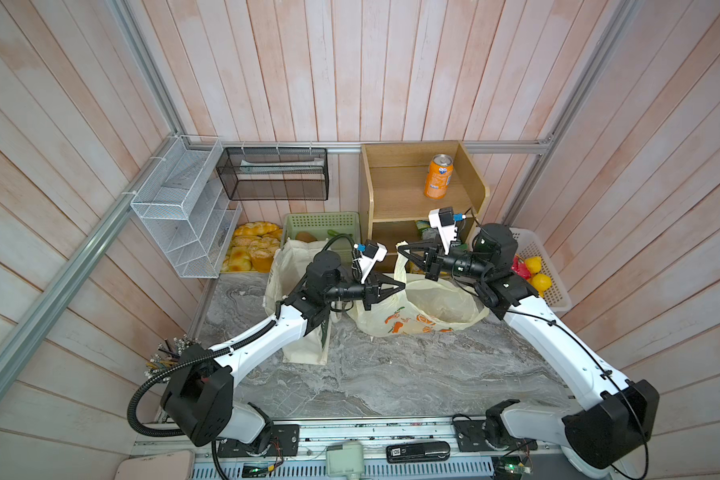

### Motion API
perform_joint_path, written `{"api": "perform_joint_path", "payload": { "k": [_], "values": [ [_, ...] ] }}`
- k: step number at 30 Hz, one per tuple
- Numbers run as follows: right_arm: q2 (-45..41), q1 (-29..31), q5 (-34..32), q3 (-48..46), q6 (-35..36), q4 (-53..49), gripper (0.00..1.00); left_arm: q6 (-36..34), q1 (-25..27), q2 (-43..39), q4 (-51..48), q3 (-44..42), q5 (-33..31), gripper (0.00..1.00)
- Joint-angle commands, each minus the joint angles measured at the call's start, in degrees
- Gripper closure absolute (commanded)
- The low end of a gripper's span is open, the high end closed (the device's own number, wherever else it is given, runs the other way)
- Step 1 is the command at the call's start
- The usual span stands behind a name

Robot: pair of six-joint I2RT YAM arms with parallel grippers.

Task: Place the mixed food into the grocery bags and tie them
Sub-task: 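Hold the handles together with both grippers above the bag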

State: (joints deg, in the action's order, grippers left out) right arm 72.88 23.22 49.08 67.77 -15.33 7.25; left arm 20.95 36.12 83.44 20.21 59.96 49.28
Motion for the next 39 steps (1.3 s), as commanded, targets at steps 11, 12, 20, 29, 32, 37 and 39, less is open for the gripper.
{"api": "perform_joint_path", "payload": {
  "k": [11,12,20,29,32,37,39],
  "values": [
    [-2.7,-0.1,-1.0,-0.5,0.0,-0.8,1.0,-8.6,-2.3,-8.4,-7.6,-2.9,-13.0,0.23],
    [-2.7,-0.1,-0.8,-0.6,-0.2,-0.7,1.0,-9.5,-2.3,-8.6,-8.4,-2.2,-13.7,0.22],
    [-2.8,0.0,-0.4,-0.8,-1.2,-0.3,1.0,-15.1,-2.3,-3.5,-14.0,7.9,-10.7,0.2],
    [-2.1,0.2,-0.4,-0.1,-1.6,0.1,1.0,-13.1,-2.2,4.0,-11.7,12.9,-4.8,0.34],
    [-2.0,0.2,-0.4,0.0,-1.6,0.1,1.0,-10.9,-2.1,5.2,-8.9,11.1,-3.4,0.46],
    [-1.7,0.2,-0.7,0.1,-1.4,0.1,1.0,-8.1,-1.9,5.5,-4.5,6.3,-2.7,0.57],
    [-1.6,0.2,-0.8,0.0,-1.4,0.2,1.0,-7.1,-1.9,5.2,-3.0,4.7,-2.8,0.56]
  ]
}}
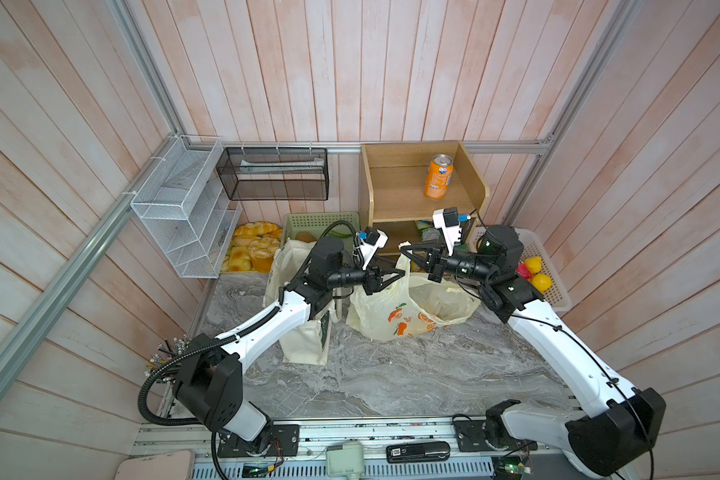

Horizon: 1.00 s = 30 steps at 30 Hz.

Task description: Place the mixed food into the grocery bags and tie them

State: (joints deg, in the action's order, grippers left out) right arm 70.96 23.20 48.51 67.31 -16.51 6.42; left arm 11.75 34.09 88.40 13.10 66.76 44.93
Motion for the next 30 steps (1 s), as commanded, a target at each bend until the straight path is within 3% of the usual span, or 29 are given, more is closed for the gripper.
{"api": "perform_joint_path", "payload": {
  "k": [1,6,15,22,30],
  "values": [
    [0.3,0.2,-0.4,0.4,-0.3,1.1,1.0,2.5,0.1,0.2,4.5,-2.6,1.5,0.52],
    [0.6,0.2,-0.5,0.4,-0.4,1.1,1.0,3.0,0.4,-0.8,4.9,-3.1,1.2,0.26],
    [0.8,0.2,-0.7,0.4,-0.8,1.4,1.0,1.8,0.4,-3.8,3.9,-1.0,-0.2,0.15],
    [1.0,0.3,-0.9,0.5,-1.2,1.7,1.0,2.3,0.9,-0.8,3.6,2.1,-0.5,0.16],
    [1.1,0.2,-1.6,0.8,-0.9,1.5,1.0,4.8,2.4,1.6,7.8,-1.8,-1.2,0.43]
  ]
}}
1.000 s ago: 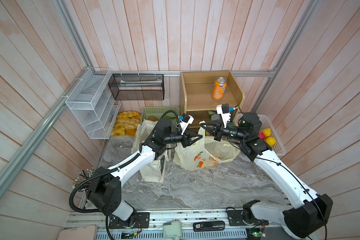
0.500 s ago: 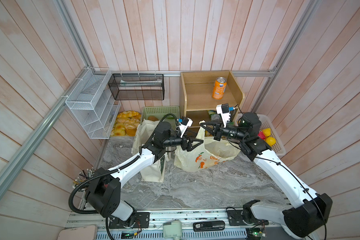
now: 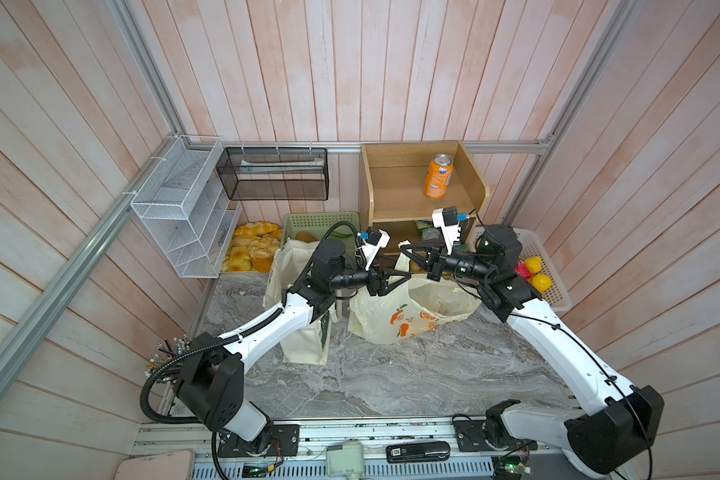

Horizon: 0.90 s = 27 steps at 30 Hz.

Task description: Place the mixed food into the grocery bags and tie them

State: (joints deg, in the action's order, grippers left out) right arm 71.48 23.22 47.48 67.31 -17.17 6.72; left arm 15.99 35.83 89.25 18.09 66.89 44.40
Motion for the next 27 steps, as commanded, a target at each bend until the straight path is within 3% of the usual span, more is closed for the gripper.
{"api": "perform_joint_path", "payload": {
  "k": [1,4,7,10,12,14,17,20,27],
  "values": [
    [0.6,0.2,-0.6,0.9,-0.2,1.1,1.0,1.0,0.7,0.9,3.5,-2.7,-1.1,0.48],
    [0.8,0.2,-0.9,0.9,-0.2,1.0,1.0,2.1,0.8,0.8,5.7,-4.9,-2.6,0.69],
    [0.8,0.2,-1.6,1.1,-0.1,0.7,1.0,2.3,0.7,0.9,5.8,-5.7,-3.5,0.72],
    [0.9,0.2,-2.2,1.7,-0.1,-0.2,1.0,2.1,0.7,1.1,5.4,-6.0,-3.9,0.98],
    [0.8,0.2,-3.7,2.3,0.3,-1.6,0.94,1.9,0.6,1.1,4.9,-6.1,-4.7,1.0],
    [0.3,0.1,-6.8,3.1,1.1,-4.8,0.68,2.5,-0.2,1.1,4.9,-6.0,-5.1,1.0],
    [-1.8,-0.4,-13.5,3.9,2.4,-10.7,0.44,3.2,-1.1,0.8,5.1,-6.0,-5.1,1.0],
    [-5.4,-1.2,-21.5,3.5,2.7,-16.6,0.35,3.2,-1.6,0.5,5.0,-6.1,-4.7,1.0],
    [-14.5,-2.0,-36.5,2.1,4.8,-29.7,0.26,3.0,-2.5,1.0,5.0,-6.4,-3.8,1.0]
  ]
}}
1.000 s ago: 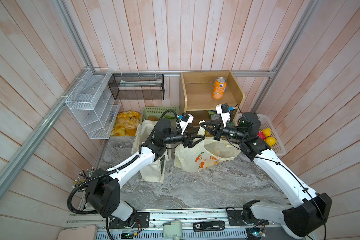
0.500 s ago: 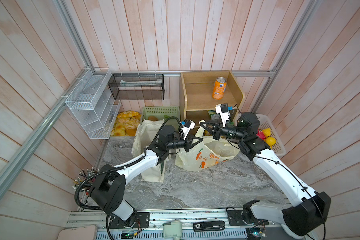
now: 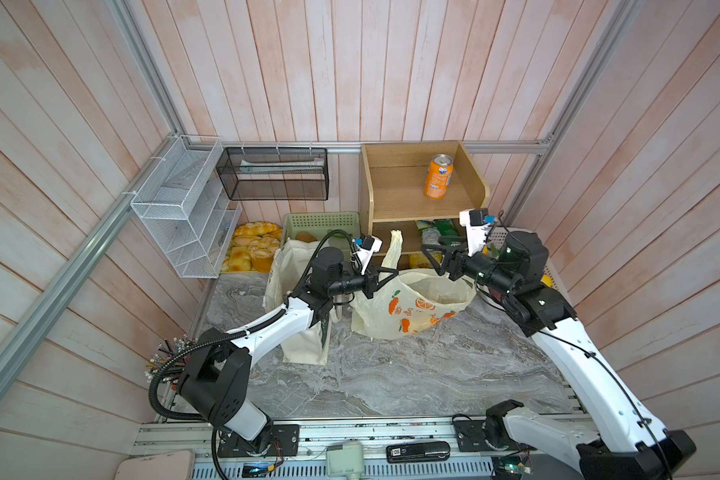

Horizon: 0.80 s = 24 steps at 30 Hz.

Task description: Place the mixed food into the grocery bags and tie them

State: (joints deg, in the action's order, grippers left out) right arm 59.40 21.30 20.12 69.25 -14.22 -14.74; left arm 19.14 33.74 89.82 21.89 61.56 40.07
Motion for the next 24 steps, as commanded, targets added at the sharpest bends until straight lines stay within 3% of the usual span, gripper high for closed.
{"api": "perform_joint_path", "payload": {
  "k": [1,10,24],
  "values": [
    [-3.5,-0.1,-10.8,0.1,2.3,-10.2,0.25,-0.2,-0.5,0.4,1.2,-1.0,0.6,1.0],
    [-8.6,-0.3,-23.8,-2.5,1.2,-21.8,0.23,-0.2,-1.0,0.7,1.2,-0.5,1.8,1.0],
    [-4.7,-0.5,-25.9,-6.7,3.4,-16.5,0.22,-0.4,-1.7,0.1,0.6,-0.7,2.8,1.0]
  ]
}}
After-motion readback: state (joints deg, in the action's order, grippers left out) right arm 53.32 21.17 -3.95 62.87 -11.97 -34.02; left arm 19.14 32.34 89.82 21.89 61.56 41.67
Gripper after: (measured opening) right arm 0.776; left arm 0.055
